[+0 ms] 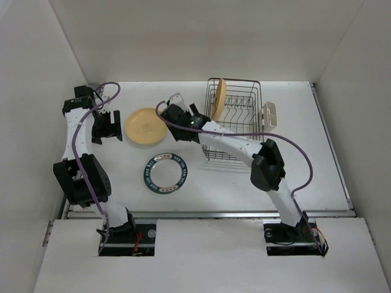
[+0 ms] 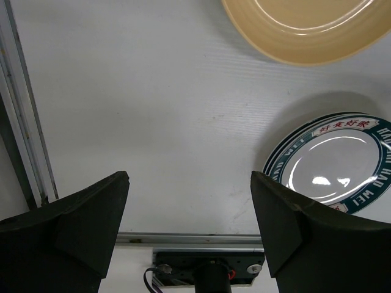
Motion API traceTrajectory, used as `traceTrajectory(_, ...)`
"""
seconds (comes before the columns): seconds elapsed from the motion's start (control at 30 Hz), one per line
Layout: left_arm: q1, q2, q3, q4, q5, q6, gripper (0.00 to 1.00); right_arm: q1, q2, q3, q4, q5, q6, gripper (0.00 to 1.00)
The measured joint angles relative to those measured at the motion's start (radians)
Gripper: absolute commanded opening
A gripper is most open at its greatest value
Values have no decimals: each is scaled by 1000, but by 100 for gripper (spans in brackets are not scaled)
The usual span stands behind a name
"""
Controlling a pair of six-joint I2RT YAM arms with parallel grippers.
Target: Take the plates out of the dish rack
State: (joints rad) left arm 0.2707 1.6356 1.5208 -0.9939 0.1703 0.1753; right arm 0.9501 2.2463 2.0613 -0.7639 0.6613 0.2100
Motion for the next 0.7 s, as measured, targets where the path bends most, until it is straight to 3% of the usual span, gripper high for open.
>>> traceTrajectory(0.13, 0, 0, 1, -3, 0, 0, 78, -35, -83, 137, 2, 65, 6, 100)
traceTrajectory(0.37, 0, -1, 2, -6, 0, 0, 78, -202, -158, 302, 8, 121, 61, 100)
traceTrajectory(0.6, 0, -1, 15, -16, 2, 0, 78, -357, -44, 347, -14, 27, 133, 100)
traceTrajectory(0.7, 0, -1, 18, -17, 3, 0, 78, -375, 24, 347, -15, -20, 158, 90)
